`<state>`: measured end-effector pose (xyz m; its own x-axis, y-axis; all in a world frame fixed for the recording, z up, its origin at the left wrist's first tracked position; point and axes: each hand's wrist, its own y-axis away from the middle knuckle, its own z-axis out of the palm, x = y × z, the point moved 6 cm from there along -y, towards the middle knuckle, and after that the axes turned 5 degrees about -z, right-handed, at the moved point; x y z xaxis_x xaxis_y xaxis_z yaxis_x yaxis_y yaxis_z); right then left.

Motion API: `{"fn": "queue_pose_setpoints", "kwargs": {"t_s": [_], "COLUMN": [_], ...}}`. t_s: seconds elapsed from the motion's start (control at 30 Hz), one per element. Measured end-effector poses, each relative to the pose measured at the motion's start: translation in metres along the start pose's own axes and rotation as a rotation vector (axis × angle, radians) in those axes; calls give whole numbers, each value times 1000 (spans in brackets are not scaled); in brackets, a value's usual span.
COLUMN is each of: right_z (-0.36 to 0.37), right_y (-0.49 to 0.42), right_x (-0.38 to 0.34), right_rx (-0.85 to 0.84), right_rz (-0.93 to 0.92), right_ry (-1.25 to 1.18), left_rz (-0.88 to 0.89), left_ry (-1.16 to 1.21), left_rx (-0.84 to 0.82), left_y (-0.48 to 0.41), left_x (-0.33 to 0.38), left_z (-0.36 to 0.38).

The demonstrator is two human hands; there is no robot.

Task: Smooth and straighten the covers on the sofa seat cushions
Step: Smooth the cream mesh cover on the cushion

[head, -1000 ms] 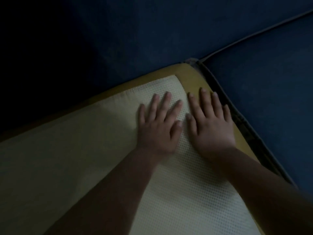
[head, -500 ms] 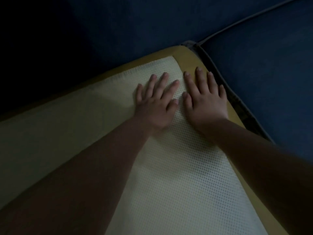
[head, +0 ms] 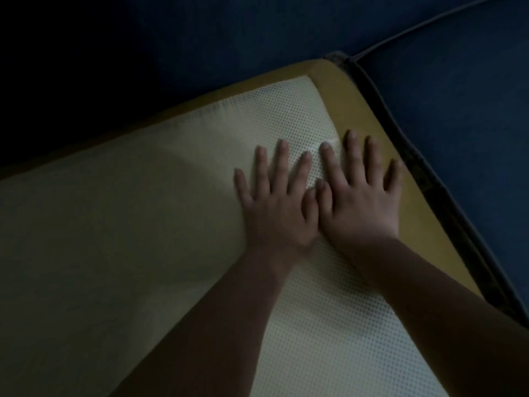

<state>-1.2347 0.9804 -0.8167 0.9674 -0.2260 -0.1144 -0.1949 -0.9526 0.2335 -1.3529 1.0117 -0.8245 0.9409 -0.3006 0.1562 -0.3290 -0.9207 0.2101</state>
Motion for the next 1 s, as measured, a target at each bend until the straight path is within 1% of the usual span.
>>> {"fn": "queue_pose_setpoints", "kwargs": {"t_s": [0.13, 0.2, 0.23, 0.27, 0.3, 0.33, 0.4, 0.43, 0.47, 0.5, 0.57, 0.63, 0.7, 0.73, 0.83, 0.9, 1.0], "right_z": [-4, -10, -14, -20, -29, -40, -64, -68, -62, -51, -14, 15, 21, 19, 14, 8, -14], "right_y": [-1, 1, 1, 2, 3, 5, 14, 17, 20, 20, 21, 21, 19, 20, 20, 21, 27], "right_x": [-1, -3, -7, -12, -20, -32, -64, -80, -95, -107, -124, -125, -122, -124, -125, -136, -173], "right_rx": [-25, -75, -105, -114, -92, -26, 183, 248, 260, 235, 103, 6, -7, -3, -20, -12, 110], "right_rz": [-29, -19, -22, -24, -30, -55, -148, -194, -236, -266, -304, -284, -280, -297, -277, -266, -342], "right_ry": [-14, -42, -74, -122, -170, -209, -267, -291, -297, -271, -125, -13, -4, -8, -30, -84, -173], "left_rz": [25, 12, -12, -43, -65, -72, -72, -92, -117, -140, -180, -196, -168, -153, -119, -109, -134], "left_ry": [64, 205, 285, 369, 417, 402, 307, 272, 233, 177, 29, -28, 10, 51, 221, 305, 261], "left_rx": [-65, -194, -229, -208, -138, -43, 110, 135, 132, 105, 36, 18, 42, 28, 15, 73, 193], "left_y": [-5, -15, -17, -16, -12, -4, 18, 28, 34, 38, 44, 47, 44, 45, 44, 47, 59], "left_x": [-2, -9, -17, -27, -38, -50, -73, -85, -95, -104, -117, -122, -121, -122, -127, -136, -161], "left_z": [-13, -30, -41, -54, -67, -77, -87, -83, -74, -61, -32, -16, -15, -19, -27, -41, -65]}}
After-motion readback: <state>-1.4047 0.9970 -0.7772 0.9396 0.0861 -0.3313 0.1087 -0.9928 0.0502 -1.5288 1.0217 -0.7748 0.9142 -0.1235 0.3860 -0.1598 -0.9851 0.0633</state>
